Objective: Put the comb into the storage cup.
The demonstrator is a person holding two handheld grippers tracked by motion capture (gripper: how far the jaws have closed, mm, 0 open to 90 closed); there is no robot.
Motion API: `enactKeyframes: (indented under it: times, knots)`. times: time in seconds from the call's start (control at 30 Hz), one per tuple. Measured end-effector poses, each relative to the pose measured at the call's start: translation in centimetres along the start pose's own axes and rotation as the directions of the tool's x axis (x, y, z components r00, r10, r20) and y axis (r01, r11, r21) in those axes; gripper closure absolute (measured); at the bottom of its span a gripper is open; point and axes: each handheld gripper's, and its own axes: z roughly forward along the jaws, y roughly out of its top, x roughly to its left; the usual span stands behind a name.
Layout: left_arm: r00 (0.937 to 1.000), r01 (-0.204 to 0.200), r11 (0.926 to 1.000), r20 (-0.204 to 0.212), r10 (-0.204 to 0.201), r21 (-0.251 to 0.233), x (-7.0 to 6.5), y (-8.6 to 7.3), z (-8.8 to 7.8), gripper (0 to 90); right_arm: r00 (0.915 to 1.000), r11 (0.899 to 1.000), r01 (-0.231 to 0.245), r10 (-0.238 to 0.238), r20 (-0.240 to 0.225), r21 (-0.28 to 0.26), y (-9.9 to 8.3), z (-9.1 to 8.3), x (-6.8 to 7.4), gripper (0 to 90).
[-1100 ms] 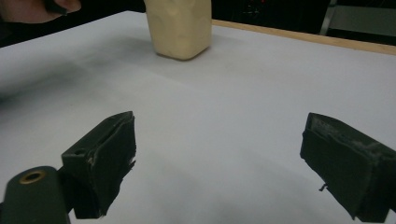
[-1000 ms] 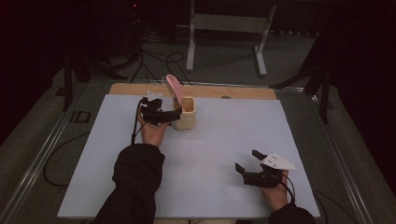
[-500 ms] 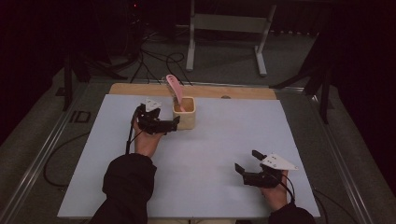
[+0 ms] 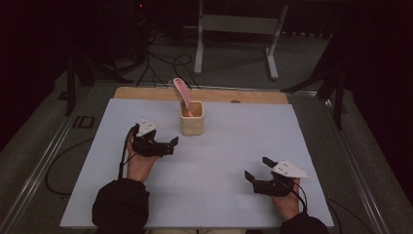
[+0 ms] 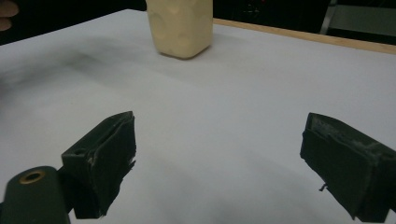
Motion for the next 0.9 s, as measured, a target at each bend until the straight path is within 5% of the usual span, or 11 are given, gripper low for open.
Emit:
enactKeyframes:
  times: [0.4, 0.9]
  knots:
    - [0.9998, -0.020, 0.9998, -0.005, 0.020, -0.010, 1.3, -3.8, -3.5, 0.2, 1.0000, 1.000, 0.000, 0.000, 0.002, 0.002, 0.0, 0.1, 0.0, 10.4]
    - [0.9973, -0.072, 0.9959, -0.018, 0.071, -0.056, 1.3, -8.1, -6.7, 0.2, 1.0000, 1.000, 0.000, 0.000, -0.004, -0.002, 0.1, -0.1, 0.1, 10.4]
